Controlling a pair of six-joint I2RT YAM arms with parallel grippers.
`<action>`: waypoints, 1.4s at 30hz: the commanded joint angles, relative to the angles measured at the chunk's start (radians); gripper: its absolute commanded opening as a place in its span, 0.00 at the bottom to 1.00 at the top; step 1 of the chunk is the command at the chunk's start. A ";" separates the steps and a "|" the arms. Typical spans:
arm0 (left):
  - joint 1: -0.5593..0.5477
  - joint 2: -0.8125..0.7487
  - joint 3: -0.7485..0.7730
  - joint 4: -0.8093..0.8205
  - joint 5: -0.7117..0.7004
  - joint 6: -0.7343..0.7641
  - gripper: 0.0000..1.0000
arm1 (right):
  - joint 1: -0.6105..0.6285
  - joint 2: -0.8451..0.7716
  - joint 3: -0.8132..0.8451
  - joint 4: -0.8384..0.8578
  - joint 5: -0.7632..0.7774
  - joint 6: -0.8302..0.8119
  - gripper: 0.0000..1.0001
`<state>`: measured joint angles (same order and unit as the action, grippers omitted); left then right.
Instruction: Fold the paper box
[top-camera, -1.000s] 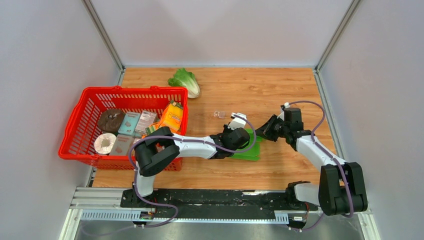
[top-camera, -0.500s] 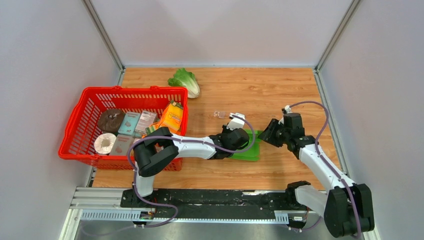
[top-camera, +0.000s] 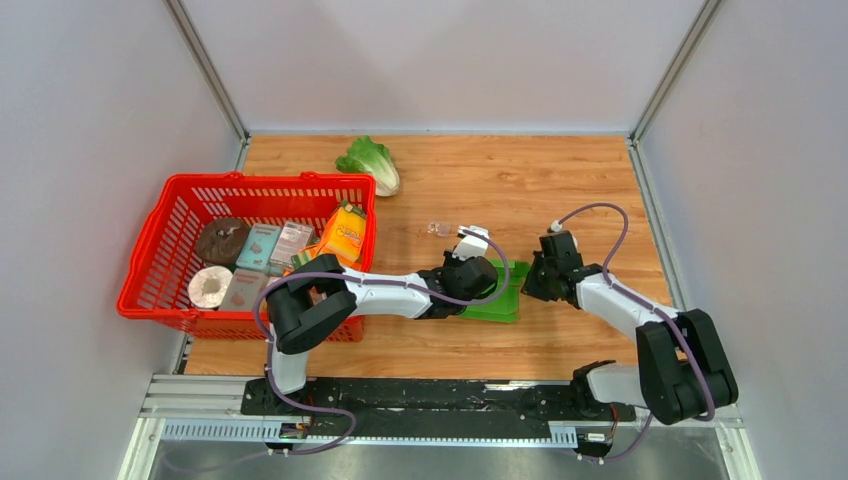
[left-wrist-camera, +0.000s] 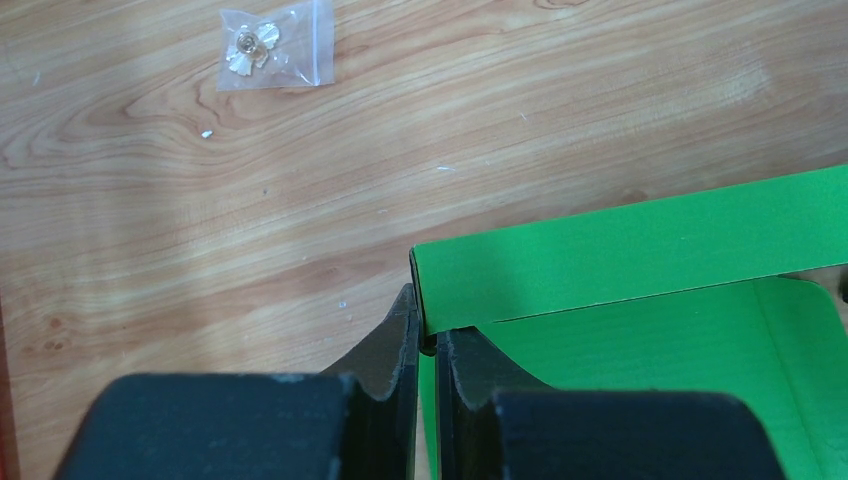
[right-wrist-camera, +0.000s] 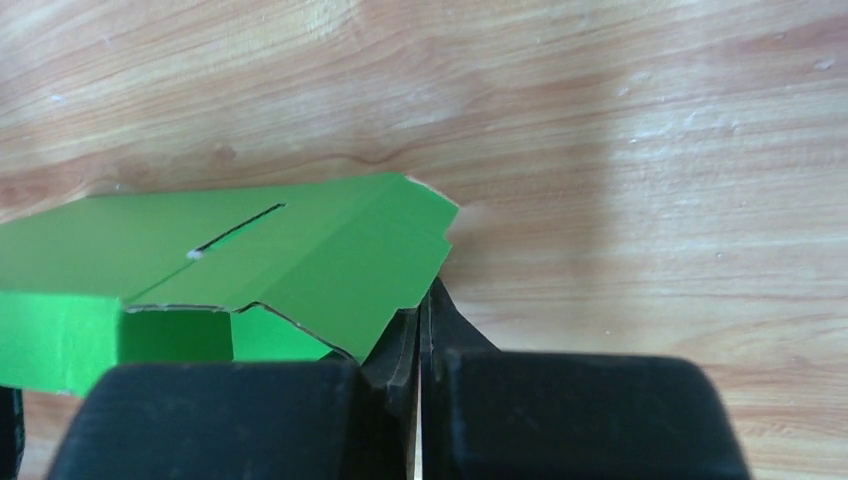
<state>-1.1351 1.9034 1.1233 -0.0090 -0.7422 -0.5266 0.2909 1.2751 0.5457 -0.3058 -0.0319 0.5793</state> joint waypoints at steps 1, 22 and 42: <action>0.003 -0.009 -0.019 -0.098 0.018 -0.007 0.00 | 0.027 0.018 0.034 0.080 0.115 0.025 0.00; 0.003 -0.001 -0.014 -0.101 0.030 -0.013 0.00 | 0.077 -0.043 -0.072 0.327 0.087 0.024 0.00; 0.005 -0.001 -0.011 -0.114 0.032 -0.006 0.00 | 0.103 0.128 -0.079 0.376 0.017 0.094 0.00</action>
<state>-1.1339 1.9030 1.1248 -0.0227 -0.7464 -0.5446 0.3840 1.3399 0.4526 0.0799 -0.0013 0.6373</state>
